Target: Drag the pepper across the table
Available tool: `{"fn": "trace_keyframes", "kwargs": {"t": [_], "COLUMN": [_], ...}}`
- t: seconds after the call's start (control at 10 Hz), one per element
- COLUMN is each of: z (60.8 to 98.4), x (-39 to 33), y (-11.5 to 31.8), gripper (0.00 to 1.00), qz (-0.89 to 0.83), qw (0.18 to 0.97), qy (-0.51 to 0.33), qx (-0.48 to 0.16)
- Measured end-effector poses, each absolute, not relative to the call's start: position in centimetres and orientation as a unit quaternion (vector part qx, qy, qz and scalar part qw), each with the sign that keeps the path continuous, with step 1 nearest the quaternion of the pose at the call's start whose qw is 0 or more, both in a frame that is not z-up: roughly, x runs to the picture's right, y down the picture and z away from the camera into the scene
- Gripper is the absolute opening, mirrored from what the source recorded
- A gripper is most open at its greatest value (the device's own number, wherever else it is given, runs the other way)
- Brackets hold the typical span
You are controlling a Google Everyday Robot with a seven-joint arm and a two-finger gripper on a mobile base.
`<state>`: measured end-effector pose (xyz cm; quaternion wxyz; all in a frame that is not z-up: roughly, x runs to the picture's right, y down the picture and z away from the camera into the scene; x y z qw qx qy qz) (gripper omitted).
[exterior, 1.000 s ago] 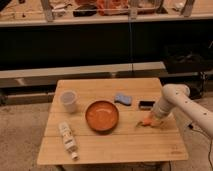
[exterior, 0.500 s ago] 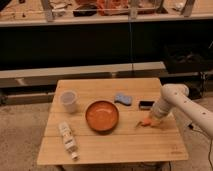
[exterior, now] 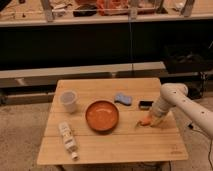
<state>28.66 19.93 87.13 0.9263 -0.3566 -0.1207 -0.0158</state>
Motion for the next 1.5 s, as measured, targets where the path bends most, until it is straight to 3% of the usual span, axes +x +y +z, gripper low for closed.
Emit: {"fn": "trace_keyframes", "kwargs": {"t": [1.5], "z": [88.3], "x": [26.9], "y": [18.4], "gripper": [0.0], "qz": [-0.037], "qw": [0.927], "qy": [-0.118], "qx": [-0.355]}}
